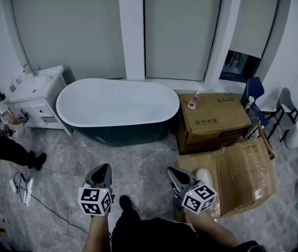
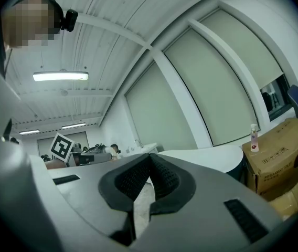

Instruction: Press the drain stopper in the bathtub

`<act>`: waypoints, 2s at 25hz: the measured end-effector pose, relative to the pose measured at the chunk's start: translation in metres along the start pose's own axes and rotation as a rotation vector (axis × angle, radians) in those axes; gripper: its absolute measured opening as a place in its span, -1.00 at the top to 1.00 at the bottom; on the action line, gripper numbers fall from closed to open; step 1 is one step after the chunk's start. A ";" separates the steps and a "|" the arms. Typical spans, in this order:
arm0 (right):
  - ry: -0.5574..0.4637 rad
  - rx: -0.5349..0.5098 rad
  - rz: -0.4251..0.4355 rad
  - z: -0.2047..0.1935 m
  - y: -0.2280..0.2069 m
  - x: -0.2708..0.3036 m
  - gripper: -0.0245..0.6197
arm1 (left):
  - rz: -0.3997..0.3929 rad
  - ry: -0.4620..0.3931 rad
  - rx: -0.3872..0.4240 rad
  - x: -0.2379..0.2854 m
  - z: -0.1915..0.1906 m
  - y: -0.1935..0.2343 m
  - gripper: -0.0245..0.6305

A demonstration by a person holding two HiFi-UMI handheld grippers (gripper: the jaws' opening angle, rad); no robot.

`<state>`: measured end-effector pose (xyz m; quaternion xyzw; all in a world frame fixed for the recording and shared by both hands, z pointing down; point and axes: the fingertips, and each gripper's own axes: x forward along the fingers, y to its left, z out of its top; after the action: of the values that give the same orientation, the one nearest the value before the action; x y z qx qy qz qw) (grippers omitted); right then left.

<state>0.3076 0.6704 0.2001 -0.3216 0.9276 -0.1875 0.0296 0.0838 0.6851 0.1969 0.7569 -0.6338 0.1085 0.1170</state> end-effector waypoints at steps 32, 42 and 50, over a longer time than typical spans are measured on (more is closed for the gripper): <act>0.147 0.017 0.023 0.006 -0.011 0.399 0.88 | -0.066 0.036 -0.053 0.201 0.046 0.306 0.85; 0.190 0.066 0.041 0.004 -0.058 0.465 0.88 | -0.053 0.080 -0.088 0.263 0.042 0.335 0.85; 0.181 0.079 0.083 0.044 -0.148 0.550 0.88 | -0.038 0.090 -0.070 0.379 0.082 0.356 0.85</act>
<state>-0.0335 0.2146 0.2495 -0.2634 0.9309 -0.2507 -0.0340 -0.2000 0.2450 0.2513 0.7585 -0.6169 0.1180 0.1736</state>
